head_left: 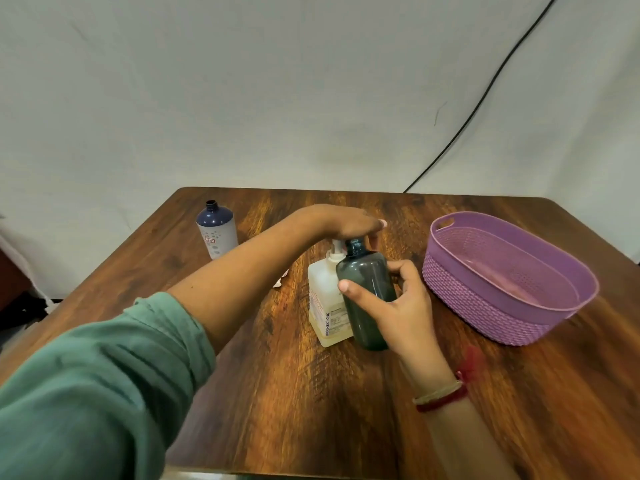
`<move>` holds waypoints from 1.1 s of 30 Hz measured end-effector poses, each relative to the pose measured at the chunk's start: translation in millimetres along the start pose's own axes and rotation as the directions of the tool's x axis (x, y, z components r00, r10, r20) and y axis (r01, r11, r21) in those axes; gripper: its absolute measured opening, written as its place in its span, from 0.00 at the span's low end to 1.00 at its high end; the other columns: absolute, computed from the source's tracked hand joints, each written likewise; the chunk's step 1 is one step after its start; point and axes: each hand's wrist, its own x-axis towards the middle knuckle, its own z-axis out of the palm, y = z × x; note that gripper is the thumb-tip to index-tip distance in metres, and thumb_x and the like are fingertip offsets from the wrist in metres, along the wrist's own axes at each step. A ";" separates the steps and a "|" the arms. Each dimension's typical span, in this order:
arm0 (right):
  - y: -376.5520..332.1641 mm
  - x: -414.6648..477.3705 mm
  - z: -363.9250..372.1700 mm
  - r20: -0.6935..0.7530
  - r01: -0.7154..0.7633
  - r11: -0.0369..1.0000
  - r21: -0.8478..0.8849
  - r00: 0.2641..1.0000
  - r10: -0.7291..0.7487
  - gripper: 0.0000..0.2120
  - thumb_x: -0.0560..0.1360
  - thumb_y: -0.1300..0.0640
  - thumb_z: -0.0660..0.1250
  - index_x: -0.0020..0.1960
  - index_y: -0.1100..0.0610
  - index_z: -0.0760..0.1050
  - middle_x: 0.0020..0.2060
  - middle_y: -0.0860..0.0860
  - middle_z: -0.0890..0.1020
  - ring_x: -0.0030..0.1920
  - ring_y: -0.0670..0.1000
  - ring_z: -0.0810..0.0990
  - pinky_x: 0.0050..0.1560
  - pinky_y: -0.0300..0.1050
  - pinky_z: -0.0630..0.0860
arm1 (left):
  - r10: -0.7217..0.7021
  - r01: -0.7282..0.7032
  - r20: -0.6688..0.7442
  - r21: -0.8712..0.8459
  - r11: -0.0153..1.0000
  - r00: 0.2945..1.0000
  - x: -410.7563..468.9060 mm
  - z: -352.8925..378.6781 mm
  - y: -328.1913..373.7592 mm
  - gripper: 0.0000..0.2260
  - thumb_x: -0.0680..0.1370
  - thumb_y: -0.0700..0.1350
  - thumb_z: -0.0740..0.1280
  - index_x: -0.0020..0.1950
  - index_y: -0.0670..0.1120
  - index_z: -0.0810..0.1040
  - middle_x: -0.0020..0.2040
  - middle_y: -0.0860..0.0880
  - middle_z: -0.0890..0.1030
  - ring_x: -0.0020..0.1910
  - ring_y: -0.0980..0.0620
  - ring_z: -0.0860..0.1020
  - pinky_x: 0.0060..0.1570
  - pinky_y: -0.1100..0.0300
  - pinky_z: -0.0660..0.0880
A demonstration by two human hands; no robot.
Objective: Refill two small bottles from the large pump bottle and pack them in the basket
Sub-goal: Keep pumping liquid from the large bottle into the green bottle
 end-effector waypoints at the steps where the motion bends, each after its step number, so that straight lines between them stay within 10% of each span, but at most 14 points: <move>1: 0.5 -0.1 0.4 0.000 -0.002 1.000 -0.004 1.000 0.002 0.27 0.54 0.38 0.76 0.47 0.47 0.69 0.46 0.42 0.77 0.47 0.40 0.76 0.46 0.41 0.74 | 0.014 -0.014 -0.018 -0.005 1.000 1.000 0.3 1.6 -1.2 0.22 0.84 0.52 0.46 0.49 0.45 0.77 0.47 0.49 0.78 0.49 0.50 0.76 0.57 0.53 0.70; 33: 8.8 -3.3 2.5 0.005 -0.019 1.000 -0.023 1.000 0.020 0.23 0.59 0.44 0.78 0.46 0.47 0.69 0.45 0.42 0.76 0.46 0.39 0.75 0.41 0.36 0.69 | 0.104 -0.124 -0.103 -0.209 0.970 0.989 -9.1 15.5 -11.5 0.24 0.83 0.56 0.45 0.54 0.44 0.77 0.45 0.46 0.81 0.46 0.49 0.78 0.60 0.50 0.71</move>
